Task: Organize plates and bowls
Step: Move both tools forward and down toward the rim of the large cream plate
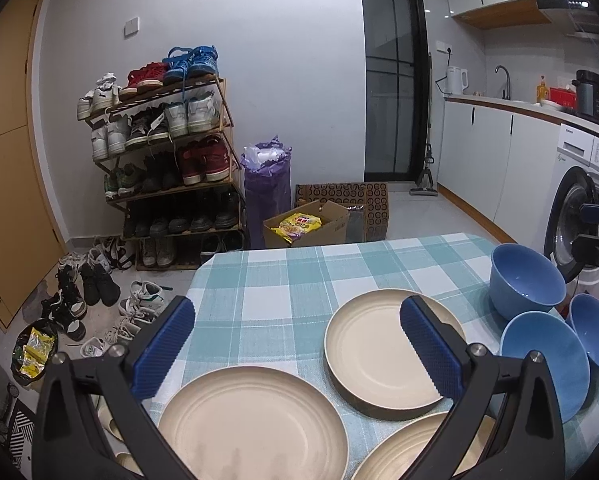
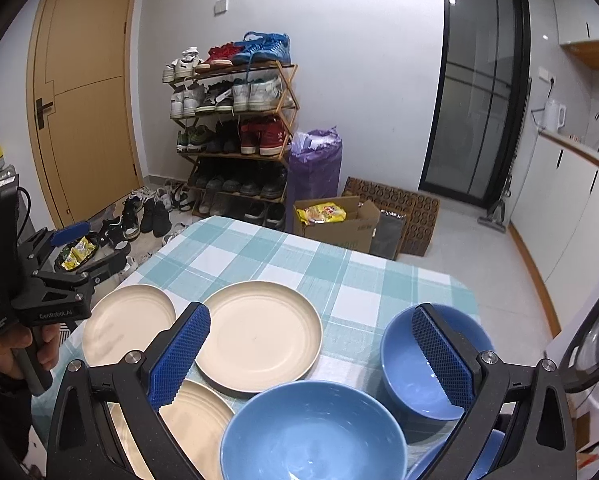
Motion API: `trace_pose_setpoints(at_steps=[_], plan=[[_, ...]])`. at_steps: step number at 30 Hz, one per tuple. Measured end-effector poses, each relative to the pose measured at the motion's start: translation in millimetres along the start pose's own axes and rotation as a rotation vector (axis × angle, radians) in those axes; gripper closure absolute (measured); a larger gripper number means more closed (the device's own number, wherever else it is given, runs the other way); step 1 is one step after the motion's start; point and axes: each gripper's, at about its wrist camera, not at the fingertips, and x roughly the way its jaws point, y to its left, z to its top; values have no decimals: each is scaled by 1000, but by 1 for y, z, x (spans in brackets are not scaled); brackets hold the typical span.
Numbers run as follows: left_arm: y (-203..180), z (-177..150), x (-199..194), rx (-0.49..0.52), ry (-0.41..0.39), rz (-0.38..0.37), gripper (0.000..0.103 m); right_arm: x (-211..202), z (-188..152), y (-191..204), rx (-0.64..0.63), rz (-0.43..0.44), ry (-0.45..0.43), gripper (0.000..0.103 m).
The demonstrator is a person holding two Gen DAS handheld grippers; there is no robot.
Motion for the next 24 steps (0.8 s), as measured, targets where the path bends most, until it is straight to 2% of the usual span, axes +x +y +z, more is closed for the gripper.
trace_pose_setpoints(at_steps=[14,20,24], plan=[[-6,3,38,14,59,-28,0,50,12,-13,43,-11,115,0],[-5,7,37,18,59,-49,0,50,30,-12,15,-18,144,0],[-5,17,32,38,38,-28,0,47,48,-13,-28,-3,157,0]])
